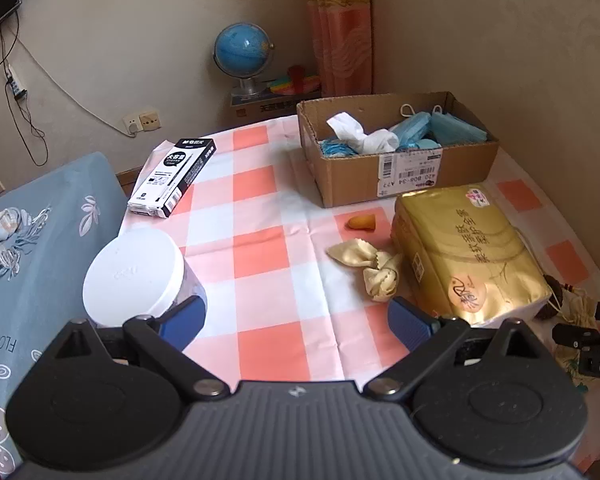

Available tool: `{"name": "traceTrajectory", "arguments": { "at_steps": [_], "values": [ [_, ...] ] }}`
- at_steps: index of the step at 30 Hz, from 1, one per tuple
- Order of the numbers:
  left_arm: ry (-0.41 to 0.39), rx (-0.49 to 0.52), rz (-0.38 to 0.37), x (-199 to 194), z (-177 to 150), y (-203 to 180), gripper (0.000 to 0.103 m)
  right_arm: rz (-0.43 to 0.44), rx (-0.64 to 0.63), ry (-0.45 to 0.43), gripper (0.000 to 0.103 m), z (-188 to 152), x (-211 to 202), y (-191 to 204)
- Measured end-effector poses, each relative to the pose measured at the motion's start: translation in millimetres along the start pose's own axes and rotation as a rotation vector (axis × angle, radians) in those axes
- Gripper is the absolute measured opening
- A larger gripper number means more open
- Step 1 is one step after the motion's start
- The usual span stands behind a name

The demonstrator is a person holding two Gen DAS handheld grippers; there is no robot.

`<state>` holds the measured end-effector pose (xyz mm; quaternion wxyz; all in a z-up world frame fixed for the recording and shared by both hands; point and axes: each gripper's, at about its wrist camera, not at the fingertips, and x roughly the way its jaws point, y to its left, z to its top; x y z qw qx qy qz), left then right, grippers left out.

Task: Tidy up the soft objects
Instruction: 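Move the right gripper to the cream drawstring bag and grasp it, then lower the left gripper to the beige cloth bow and grasp it while the right gripper holds the bag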

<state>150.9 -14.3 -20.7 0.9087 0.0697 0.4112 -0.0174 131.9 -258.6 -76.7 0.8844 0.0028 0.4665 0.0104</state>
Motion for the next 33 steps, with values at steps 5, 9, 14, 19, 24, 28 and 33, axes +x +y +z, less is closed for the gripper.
{"name": "traceTrajectory", "arguments": {
  "at_steps": [5,9,14,19,24,28,33],
  "values": [
    [0.003,0.009,-0.02,4,-2,2,0.098,0.018,-0.021,0.014,0.07,-5,-4,10],
    [0.011,0.014,-0.053,11,-3,4,0.098,0.022,-0.039,0.017,0.07,-10,-7,17],
    [0.017,0.028,-0.096,23,-2,2,0.098,0.027,-0.047,0.016,0.06,-12,-7,20],
    [0.023,0.037,-0.132,38,1,1,0.097,0.04,-0.08,0.006,0.055,-14,-7,26],
    [0.015,0.052,-0.174,54,4,1,0.095,0.055,-0.088,0.009,0.055,-14,-8,25],
    [0.015,0.067,-0.204,65,6,0,0.087,0.057,-0.069,0.014,0.055,-12,-6,22],
    [0.032,0.073,-0.236,79,7,-1,0.083,0.051,-0.067,0.019,0.055,-8,-3,22]
  ]
}}
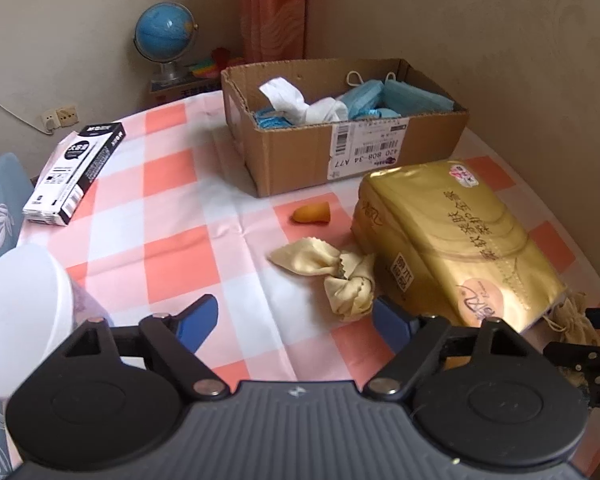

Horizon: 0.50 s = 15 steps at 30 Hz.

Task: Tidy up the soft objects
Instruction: 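Lower the left gripper to the beige cloth bow and grasp it while the right gripper holds the bag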

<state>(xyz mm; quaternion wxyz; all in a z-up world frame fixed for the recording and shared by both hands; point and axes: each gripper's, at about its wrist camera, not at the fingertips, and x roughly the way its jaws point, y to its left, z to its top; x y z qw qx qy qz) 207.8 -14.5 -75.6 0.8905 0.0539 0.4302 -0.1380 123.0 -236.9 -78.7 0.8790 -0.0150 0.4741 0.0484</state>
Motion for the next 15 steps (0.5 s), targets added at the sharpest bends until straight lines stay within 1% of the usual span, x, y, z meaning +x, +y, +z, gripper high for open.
{"name": "traceTrajectory", "arguments": {
  "at_steps": [4,7,9,10,13,14,15],
  "values": [
    [0.01,-0.002,0.002,11,1,2,0.083,-0.004,-0.011,0.005,0.055,2,1,2],
    [0.015,-0.019,0.061,14,1,6,0.083,-0.008,-0.019,0.009,0.055,2,2,5],
    [0.011,-0.044,0.108,15,1,11,0.081,-0.007,-0.017,0.011,0.055,2,1,4],
    [0.006,-0.047,0.104,14,1,11,0.081,-0.007,-0.016,0.011,0.055,3,1,4],
    [-0.003,-0.04,0.055,16,3,8,0.08,-0.004,-0.017,0.014,0.056,2,2,5],
    [-0.004,-0.033,0.05,17,4,5,0.076,-0.005,-0.021,0.015,0.056,2,2,6],
    [-0.004,-0.028,0.042,19,5,2,0.069,-0.008,-0.026,0.015,0.056,2,3,7]
  ]
}}
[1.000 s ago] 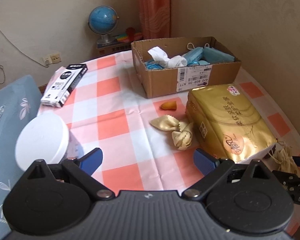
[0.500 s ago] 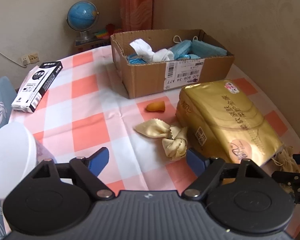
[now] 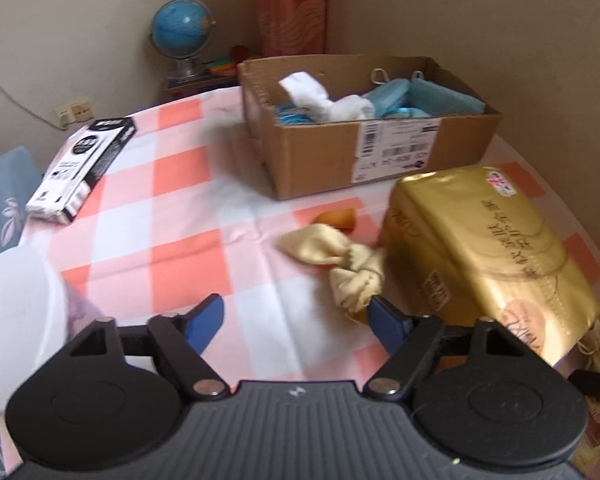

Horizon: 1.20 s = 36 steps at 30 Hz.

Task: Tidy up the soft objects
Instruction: 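Lower the left gripper to the beige cloth bow and grasp it while the right gripper holds the bag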

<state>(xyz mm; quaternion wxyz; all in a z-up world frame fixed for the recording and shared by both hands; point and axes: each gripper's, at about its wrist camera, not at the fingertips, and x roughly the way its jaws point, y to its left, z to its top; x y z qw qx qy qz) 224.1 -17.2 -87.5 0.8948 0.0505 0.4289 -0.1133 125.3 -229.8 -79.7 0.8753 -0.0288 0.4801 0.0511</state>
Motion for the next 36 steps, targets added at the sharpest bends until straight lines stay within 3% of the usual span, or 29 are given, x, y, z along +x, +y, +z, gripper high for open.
{"name": "traceTrajectory", "arguments": {
  "at_steps": [8,17,19,21,23,36],
  "values": [
    [-0.015,0.007,-0.072,7,1,-6,0.054,0.006,-0.003,0.002,0.056,0,0,-1],
    [-0.031,0.001,-0.075,11,11,-6,0.053,0.008,-0.004,0.004,0.056,0,0,-1],
    [-0.028,-0.006,-0.083,14,12,-5,0.046,0.006,-0.007,0.005,0.057,0,0,-1],
    [-0.018,-0.007,-0.102,15,12,-5,0.03,0.005,-0.007,0.005,0.057,-1,-1,0],
    [-0.016,0.001,-0.109,15,12,-7,0.023,0.006,-0.007,0.004,0.056,-1,-1,0],
    [-0.019,-0.007,-0.055,-18,-5,9,0.021,-0.008,0.013,-0.01,0.053,-2,-6,-4]
  ]
}}
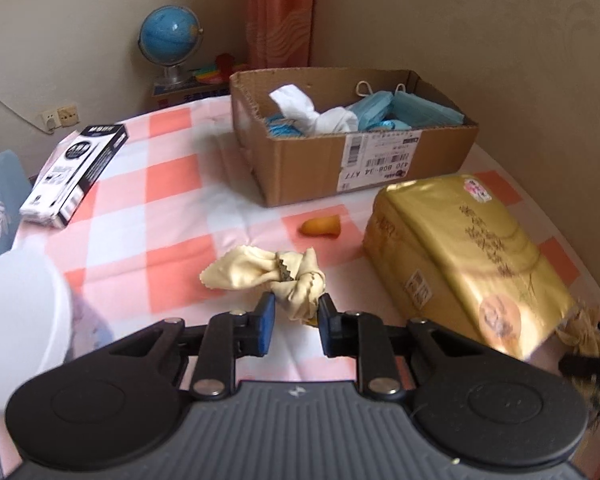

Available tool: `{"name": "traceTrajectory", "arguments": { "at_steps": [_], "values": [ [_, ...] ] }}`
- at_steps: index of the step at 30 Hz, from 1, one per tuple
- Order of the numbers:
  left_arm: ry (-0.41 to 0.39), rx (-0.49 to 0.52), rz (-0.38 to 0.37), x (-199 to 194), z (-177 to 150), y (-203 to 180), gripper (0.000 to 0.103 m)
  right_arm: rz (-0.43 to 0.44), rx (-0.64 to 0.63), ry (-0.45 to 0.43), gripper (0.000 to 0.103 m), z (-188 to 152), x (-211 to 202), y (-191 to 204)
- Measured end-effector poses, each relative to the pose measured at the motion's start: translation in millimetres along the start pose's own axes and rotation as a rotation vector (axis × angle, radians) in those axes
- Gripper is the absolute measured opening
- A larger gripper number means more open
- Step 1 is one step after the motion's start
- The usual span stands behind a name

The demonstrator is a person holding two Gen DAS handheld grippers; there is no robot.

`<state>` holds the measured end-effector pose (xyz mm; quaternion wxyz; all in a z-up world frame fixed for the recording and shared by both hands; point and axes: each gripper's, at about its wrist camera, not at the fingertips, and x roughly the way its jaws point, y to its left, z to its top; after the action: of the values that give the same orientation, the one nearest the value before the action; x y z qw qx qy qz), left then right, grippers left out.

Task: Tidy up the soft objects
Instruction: 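Lower the left gripper to the beige cloth bow and grasp it while the right gripper holds the bag, then drop the cream bag into the box with the right gripper while the left holds the bow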

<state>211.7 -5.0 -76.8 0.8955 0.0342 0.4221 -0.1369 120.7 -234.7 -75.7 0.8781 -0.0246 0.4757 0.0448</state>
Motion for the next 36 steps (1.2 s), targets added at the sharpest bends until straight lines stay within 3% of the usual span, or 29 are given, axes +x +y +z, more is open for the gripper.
{"name": "traceTrajectory", "arguments": {
  "at_steps": [4,8,10,19,24,26,36],
  "values": [
    [0.02,0.005,0.012,-6,-8,1,0.03,-0.002,0.016,-0.009,0.054,-1,-6,-6],
    [0.011,0.007,0.038,-4,-11,-1,0.063,-0.008,0.019,0.0,0.057,-3,-6,-7],
    [-0.003,0.008,0.046,-3,-9,-2,0.067,-0.004,0.021,0.011,0.06,-4,-5,-7],
    [0.015,0.02,0.055,17,-2,-8,0.065,-0.014,0.027,0.021,0.06,-4,0,-3],
    [0.024,0.015,0.06,19,0,-7,0.032,-0.036,0.025,0.018,0.051,-2,1,-3],
    [0.028,0.009,0.056,17,1,-4,0.025,-0.031,0.034,0.015,0.05,-2,0,-6],
    [-0.003,0.062,0.075,-26,2,-4,0.024,-0.054,0.043,-0.072,0.05,6,-33,-17]
  ]
}}
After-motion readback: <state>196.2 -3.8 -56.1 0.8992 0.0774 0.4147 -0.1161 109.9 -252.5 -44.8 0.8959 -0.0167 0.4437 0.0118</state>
